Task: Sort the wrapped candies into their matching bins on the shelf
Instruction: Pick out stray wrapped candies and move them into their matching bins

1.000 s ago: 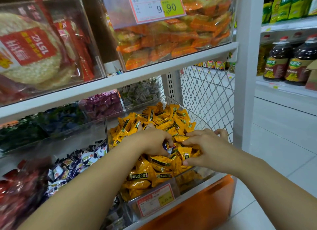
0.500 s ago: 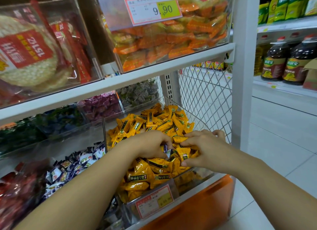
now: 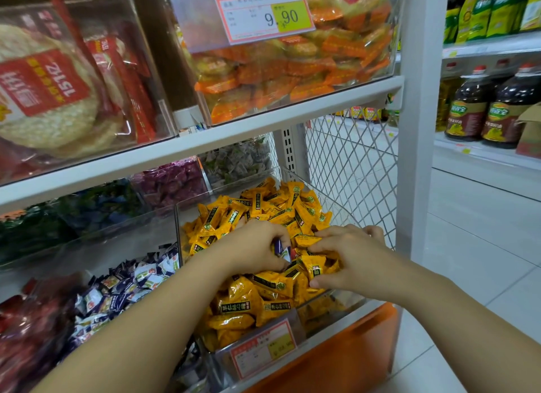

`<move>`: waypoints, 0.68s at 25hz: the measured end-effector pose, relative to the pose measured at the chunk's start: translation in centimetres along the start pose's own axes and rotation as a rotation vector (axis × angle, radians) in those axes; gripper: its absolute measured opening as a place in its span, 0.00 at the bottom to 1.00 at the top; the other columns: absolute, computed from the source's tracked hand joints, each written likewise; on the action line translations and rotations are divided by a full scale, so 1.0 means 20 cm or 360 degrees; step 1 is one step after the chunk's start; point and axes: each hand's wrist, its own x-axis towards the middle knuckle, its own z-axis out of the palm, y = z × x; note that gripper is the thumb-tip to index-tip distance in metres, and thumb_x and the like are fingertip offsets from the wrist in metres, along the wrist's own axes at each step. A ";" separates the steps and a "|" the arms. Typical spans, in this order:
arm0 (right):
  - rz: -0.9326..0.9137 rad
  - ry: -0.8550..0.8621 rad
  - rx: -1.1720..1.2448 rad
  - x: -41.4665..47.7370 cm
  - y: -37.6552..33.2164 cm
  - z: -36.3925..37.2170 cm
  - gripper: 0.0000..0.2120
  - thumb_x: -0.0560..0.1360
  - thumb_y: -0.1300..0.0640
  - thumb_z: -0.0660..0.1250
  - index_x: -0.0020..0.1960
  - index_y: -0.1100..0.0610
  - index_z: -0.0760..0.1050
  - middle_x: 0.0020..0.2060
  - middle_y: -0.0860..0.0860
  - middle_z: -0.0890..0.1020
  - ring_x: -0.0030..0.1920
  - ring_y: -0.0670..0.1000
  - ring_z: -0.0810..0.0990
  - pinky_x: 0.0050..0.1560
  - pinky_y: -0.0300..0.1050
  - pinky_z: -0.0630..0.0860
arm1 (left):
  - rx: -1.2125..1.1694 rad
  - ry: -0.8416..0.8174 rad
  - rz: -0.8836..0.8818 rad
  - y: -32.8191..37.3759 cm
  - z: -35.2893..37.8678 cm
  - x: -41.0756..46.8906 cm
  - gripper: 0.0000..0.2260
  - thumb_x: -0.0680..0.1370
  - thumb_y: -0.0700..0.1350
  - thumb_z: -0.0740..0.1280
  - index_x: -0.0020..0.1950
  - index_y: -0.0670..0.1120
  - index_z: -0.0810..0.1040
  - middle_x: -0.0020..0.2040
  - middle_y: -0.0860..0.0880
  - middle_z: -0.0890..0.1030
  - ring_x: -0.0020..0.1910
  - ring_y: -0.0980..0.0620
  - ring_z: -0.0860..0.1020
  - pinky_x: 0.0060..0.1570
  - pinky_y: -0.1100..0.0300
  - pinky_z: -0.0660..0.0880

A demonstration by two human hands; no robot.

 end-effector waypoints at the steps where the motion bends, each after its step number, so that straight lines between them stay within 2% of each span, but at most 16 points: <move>1: -0.0001 0.0004 -0.0004 0.00 0.00 0.00 0.29 0.69 0.34 0.64 0.67 0.40 0.67 0.72 0.42 0.61 0.68 0.46 0.59 0.64 0.52 0.51 | -0.0084 0.0050 0.0019 0.00 -0.01 -0.01 0.08 0.71 0.50 0.72 0.46 0.52 0.75 0.35 0.58 0.73 0.36 0.59 0.70 0.63 0.48 0.66; 3: -0.0011 0.0028 -0.0016 0.00 -0.01 -0.01 0.29 0.69 0.34 0.64 0.67 0.40 0.67 0.71 0.42 0.62 0.69 0.45 0.60 0.63 0.51 0.50 | -0.0229 0.0160 0.0071 0.00 -0.04 -0.04 0.09 0.71 0.49 0.72 0.48 0.51 0.77 0.37 0.55 0.76 0.36 0.58 0.73 0.46 0.62 0.71; 4: -0.0022 0.0047 -0.0019 -0.01 -0.02 -0.01 0.28 0.69 0.34 0.64 0.67 0.40 0.67 0.71 0.41 0.63 0.68 0.44 0.60 0.63 0.51 0.49 | -0.0295 0.0223 0.0084 0.00 -0.06 -0.07 0.08 0.71 0.49 0.73 0.47 0.51 0.77 0.38 0.54 0.77 0.37 0.57 0.73 0.40 0.66 0.70; 5: -0.0034 0.0071 -0.0012 -0.01 -0.03 -0.01 0.28 0.69 0.34 0.64 0.67 0.40 0.67 0.70 0.40 0.64 0.68 0.44 0.61 0.62 0.50 0.48 | -0.0359 0.0293 0.0087 -0.01 -0.07 -0.10 0.08 0.71 0.48 0.73 0.47 0.52 0.77 0.40 0.52 0.78 0.38 0.57 0.74 0.38 0.66 0.70; 7: -0.0037 0.0118 -0.0003 -0.01 -0.05 -0.01 0.26 0.71 0.35 0.63 0.66 0.41 0.68 0.66 0.39 0.68 0.66 0.42 0.64 0.63 0.51 0.48 | -0.0456 0.0490 0.0086 -0.02 -0.09 -0.18 0.08 0.71 0.47 0.73 0.47 0.53 0.77 0.45 0.53 0.79 0.44 0.58 0.76 0.43 0.65 0.72; 9: -0.0003 0.0168 -0.0037 -0.01 -0.09 -0.01 0.23 0.72 0.36 0.62 0.65 0.42 0.69 0.63 0.38 0.71 0.65 0.42 0.66 0.67 0.55 0.46 | -0.0525 0.0781 0.0064 -0.06 -0.10 -0.28 0.09 0.71 0.45 0.72 0.48 0.54 0.77 0.49 0.56 0.78 0.49 0.60 0.76 0.49 0.69 0.71; 11: 0.0014 0.0231 -0.0055 0.00 -0.13 0.01 0.20 0.74 0.38 0.62 0.64 0.41 0.70 0.62 0.38 0.73 0.66 0.42 0.66 0.70 0.58 0.40 | -0.0609 0.1064 -0.0047 -0.11 -0.10 -0.40 0.11 0.71 0.43 0.72 0.47 0.56 0.76 0.50 0.58 0.78 0.49 0.63 0.75 0.48 0.75 0.68; 13: -0.0030 0.0258 -0.0061 0.00 -0.19 0.04 0.18 0.75 0.41 0.62 0.63 0.41 0.72 0.59 0.39 0.75 0.65 0.43 0.68 0.71 0.57 0.39 | -0.0674 0.1240 -0.0239 -0.20 -0.09 -0.55 0.12 0.71 0.43 0.72 0.47 0.59 0.75 0.51 0.58 0.78 0.49 0.63 0.76 0.47 0.75 0.69; 14: -0.0072 0.0265 -0.0044 0.00 -0.22 0.06 0.16 0.75 0.43 0.62 0.62 0.42 0.73 0.58 0.40 0.77 0.63 0.44 0.70 0.72 0.55 0.43 | -0.0683 0.1284 -0.0340 -0.24 -0.07 -0.62 0.12 0.72 0.43 0.72 0.46 0.59 0.74 0.51 0.58 0.78 0.48 0.62 0.77 0.48 0.71 0.71; 15: -0.0120 0.0268 -0.0002 0.01 -0.23 0.08 0.14 0.75 0.45 0.63 0.60 0.44 0.75 0.56 0.41 0.78 0.61 0.46 0.73 0.72 0.52 0.52 | -0.0657 0.1309 -0.0426 -0.29 -0.06 -0.68 0.12 0.72 0.43 0.72 0.46 0.59 0.74 0.50 0.57 0.78 0.47 0.59 0.78 0.48 0.65 0.73; 17: -0.0184 0.0246 0.0112 0.02 -0.26 0.11 0.12 0.75 0.50 0.65 0.58 0.48 0.78 0.54 0.46 0.81 0.57 0.50 0.76 0.62 0.50 0.69 | -0.0518 0.1283 -0.0552 -0.36 -0.02 -0.79 0.10 0.72 0.42 0.71 0.48 0.55 0.75 0.50 0.55 0.78 0.45 0.57 0.76 0.47 0.60 0.71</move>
